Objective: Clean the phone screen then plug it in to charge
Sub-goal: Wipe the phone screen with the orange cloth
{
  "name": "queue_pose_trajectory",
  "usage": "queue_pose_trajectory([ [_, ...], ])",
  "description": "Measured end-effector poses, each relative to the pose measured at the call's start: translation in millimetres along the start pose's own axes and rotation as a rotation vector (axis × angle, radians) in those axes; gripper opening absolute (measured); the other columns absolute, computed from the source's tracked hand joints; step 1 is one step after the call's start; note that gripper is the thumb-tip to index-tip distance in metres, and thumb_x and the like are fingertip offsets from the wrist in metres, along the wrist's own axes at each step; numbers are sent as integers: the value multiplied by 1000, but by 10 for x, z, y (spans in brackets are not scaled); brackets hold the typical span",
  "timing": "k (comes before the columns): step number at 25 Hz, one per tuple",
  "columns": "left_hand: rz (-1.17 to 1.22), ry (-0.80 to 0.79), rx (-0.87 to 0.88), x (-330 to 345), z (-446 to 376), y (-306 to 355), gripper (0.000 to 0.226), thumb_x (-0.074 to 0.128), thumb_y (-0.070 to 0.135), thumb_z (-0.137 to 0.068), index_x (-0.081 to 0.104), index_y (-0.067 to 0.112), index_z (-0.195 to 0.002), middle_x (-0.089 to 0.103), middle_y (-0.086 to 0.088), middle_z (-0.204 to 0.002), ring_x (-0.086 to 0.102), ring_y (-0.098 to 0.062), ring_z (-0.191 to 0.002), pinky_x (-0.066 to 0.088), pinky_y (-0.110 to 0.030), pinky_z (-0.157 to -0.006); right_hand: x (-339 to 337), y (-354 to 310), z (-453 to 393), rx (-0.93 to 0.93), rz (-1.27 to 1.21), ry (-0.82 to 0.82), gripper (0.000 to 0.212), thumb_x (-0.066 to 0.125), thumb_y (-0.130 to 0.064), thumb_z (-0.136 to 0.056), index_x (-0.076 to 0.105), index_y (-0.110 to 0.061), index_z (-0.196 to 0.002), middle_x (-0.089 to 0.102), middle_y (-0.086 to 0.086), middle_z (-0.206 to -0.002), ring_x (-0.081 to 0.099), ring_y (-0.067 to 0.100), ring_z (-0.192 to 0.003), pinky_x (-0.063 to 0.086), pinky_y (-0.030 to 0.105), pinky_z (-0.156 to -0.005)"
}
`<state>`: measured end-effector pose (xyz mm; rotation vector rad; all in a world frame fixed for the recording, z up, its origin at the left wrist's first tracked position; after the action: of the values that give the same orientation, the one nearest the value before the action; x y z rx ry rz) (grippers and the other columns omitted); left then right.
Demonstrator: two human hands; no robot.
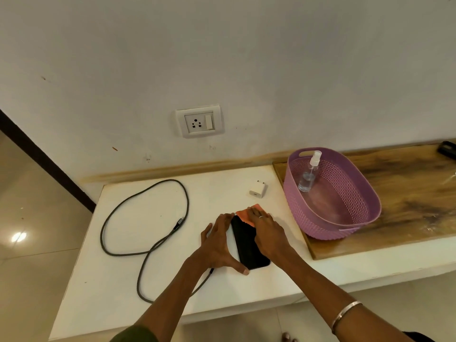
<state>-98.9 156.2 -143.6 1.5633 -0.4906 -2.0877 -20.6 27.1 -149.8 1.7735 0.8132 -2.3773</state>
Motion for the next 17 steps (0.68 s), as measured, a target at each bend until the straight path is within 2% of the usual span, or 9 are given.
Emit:
queue_pose_trajectory([
  [3, 27, -9, 3, 15, -11, -14, 144, 85, 67, -45, -4, 29, -151, 0, 12, -160, 4, -16, -149, -6, -34, -119, 38, -218, 78, -168, 18, 15, 65, 56, -30, -93, 25, -25, -149, 31, 1, -156, 31, 25, -142, 29, 34, -114],
  [7, 89, -3, 6, 18, -3, -20, 152, 85, 70, -36, -16, 41, -146, -6, 17, -160, 3, -9, -148, -10, -28, -115, 76, -508, 232, -365, 22, 93, 59, 64, -22, -89, 41, -13, -142, 43, 10, -148, 38, 31, -138, 36, 39, -111],
  [9, 90, 0, 16, 23, -2, -10, 153, 83, 73, -35, -16, 42, -147, -10, 22, -159, 3, -9, -149, -10, -28, -114, 122, -507, 263, -387, 46, 50, 63, 64, -23, -89, 37, -11, -144, 39, 11, -151, 36, 30, -140, 33, 38, -113],
  [12, 97, 10, 15, 4, 5, -7, 155, 83, 75, -31, -12, 39, -150, -10, 26, -156, 6, -9, -149, -10, -30, -115, 182, -421, 300, -446, 168, -82, 75, 64, -23, -89, 22, -19, -150, 24, 3, -159, 23, 23, -146, 26, 36, -117],
  [15, 61, 11, 23, -11, 14, 10, 155, 82, 75, -32, -10, 37, -151, -13, 23, -157, 5, -11, -149, -6, -32, -118, 103, -275, 355, -477, 177, -122, 77, 63, -11, -89, 20, -27, -150, 19, -1, -160, 18, 23, -147, 29, 38, -117],
  [17, 34, 11, 13, -22, 9, 7, 154, 81, 76, -34, -10, 35, -151, -14, 20, -158, 4, -14, -150, -2, -36, -121, 1, -104, 316, -381, 139, -103, 79, 60, -4, -88, 19, -31, -150, 20, -2, -160, 22, 27, -146, 35, 38, -112],
])
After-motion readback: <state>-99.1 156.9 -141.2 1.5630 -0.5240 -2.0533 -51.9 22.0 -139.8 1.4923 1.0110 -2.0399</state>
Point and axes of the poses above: each hand's wrist, its own z-axis away from the middle knuckle, its own x-axis out of the palm, y = z × x, the point moved 7 cm from there along -z, towards the middle knuckle
